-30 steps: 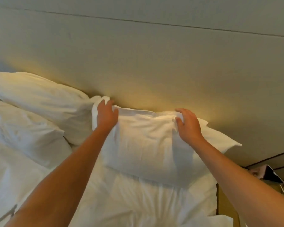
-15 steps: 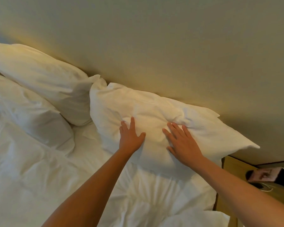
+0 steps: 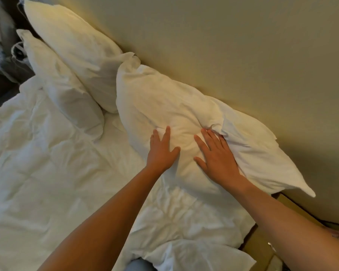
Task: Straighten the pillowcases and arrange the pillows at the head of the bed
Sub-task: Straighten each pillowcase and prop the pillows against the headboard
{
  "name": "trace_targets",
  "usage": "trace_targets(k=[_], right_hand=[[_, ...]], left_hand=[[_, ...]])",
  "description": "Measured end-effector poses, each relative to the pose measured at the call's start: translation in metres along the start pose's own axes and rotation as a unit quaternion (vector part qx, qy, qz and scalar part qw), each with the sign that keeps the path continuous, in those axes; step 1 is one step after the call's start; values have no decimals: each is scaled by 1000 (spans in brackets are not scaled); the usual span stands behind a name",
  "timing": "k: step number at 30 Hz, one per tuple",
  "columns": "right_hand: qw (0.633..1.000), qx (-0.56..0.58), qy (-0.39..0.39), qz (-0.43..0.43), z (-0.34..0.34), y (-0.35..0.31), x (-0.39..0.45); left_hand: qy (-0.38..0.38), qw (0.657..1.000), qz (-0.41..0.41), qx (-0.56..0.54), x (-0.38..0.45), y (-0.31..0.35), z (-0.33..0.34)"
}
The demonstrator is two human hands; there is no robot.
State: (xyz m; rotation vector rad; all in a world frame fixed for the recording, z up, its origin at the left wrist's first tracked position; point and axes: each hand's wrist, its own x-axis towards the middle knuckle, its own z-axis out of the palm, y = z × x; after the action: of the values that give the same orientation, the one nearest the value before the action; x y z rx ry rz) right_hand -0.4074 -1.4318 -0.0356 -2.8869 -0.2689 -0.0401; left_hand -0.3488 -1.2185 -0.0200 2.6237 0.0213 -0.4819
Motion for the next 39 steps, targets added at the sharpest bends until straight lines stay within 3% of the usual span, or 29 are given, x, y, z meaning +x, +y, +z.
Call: trace_targets(k=[7,14,22,30,39], right_hand=[[999,28,-26,-7,4,9,-3],[998,35,-59,-10,-9,-1,-13],[992,28,-119,-37,-30,-44,-58],[963,7,-213,-167,-24,-212,-179],[875,-6,-285,-391,9,-479,-386]], left_hand=[[0,998,-33,-53,-29,10,28],[-49,987,-68,-134,-69,11,27],[-21,964,-176,-197,-203,-63,-10],[37,933,-281,-222,-428,-190,-22],[134,868,-415,-239,-773,-342,5]])
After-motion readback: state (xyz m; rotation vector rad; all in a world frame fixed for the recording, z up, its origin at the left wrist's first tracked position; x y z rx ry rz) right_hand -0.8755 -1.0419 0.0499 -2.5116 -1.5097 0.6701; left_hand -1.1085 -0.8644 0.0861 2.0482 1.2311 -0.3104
